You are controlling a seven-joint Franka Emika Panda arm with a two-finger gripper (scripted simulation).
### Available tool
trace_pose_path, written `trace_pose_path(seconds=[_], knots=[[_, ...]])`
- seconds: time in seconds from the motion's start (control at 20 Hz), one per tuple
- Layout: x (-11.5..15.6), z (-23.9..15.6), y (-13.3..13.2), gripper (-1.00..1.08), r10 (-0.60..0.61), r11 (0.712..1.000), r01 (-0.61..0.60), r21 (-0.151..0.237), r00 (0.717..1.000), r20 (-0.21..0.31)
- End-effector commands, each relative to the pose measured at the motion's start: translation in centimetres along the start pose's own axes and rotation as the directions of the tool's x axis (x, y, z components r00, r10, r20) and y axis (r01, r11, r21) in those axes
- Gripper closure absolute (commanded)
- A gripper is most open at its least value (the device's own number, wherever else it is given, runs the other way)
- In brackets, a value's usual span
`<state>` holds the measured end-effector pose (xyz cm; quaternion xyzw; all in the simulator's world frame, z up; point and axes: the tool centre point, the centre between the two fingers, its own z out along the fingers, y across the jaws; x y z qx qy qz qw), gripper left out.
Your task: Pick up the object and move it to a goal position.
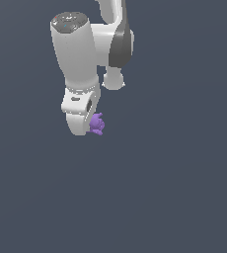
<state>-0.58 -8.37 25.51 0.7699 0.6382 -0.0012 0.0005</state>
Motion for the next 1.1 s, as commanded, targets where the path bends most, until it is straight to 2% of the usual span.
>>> trace_pose_path(seconds=[0.0,0.55,1.05], knots=[[-0.6,-2.4,-1.3,1.08,0.0,1.0,0.0,0.0,1.0,-0.001],[-3.0,-10.9,-5.5,1.08,-0.001,1.0,0.001,-0.001,1.0,-0.003],[-3.9,-13.8,-6.7,1.08,0.0,1.0,0.0,-0.001,1.0,-0.004]])
